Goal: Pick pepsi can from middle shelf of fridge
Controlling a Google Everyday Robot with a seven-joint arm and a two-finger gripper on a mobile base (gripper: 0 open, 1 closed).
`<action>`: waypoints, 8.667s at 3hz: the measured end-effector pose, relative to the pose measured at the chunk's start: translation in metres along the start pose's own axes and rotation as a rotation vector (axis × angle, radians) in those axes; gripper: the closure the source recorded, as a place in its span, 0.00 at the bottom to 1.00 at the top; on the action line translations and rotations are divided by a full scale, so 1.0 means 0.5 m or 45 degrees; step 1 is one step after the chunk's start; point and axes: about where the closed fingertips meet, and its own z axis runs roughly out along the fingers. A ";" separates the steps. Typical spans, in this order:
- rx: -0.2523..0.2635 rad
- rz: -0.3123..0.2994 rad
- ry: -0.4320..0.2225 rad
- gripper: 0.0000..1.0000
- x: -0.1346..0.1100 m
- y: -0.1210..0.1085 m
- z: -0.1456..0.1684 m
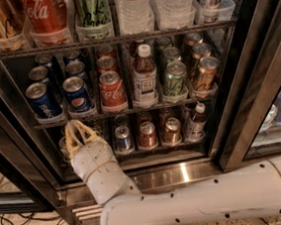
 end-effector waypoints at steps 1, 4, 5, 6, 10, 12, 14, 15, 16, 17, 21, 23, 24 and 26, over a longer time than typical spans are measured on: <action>-0.010 -0.038 -0.045 0.66 -0.018 0.012 0.014; -0.015 -0.081 -0.084 0.35 -0.029 0.024 0.039; -0.016 -0.090 -0.086 0.38 -0.027 0.024 0.049; -0.002 -0.106 -0.083 0.38 -0.024 0.014 0.058; 0.124 -0.172 -0.072 0.38 -0.014 -0.065 0.071; 0.124 -0.153 -0.080 0.38 -0.009 -0.070 0.093; 0.095 -0.124 -0.104 0.40 -0.002 -0.071 0.166; 0.108 -0.144 -0.104 0.59 -0.010 -0.079 0.171; 0.120 -0.150 -0.105 0.82 -0.023 -0.087 0.177; 0.132 -0.144 -0.119 1.00 -0.050 -0.096 0.186; 0.067 -0.100 -0.214 1.00 -0.147 -0.105 0.175; -0.132 0.025 -0.209 1.00 -0.199 -0.118 0.084; -0.221 0.104 -0.196 1.00 -0.223 -0.143 0.034; -0.316 0.330 -0.200 1.00 -0.278 -0.201 -0.059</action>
Offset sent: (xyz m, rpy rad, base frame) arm 0.0047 0.0183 0.0187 -0.0251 -0.0970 0.0086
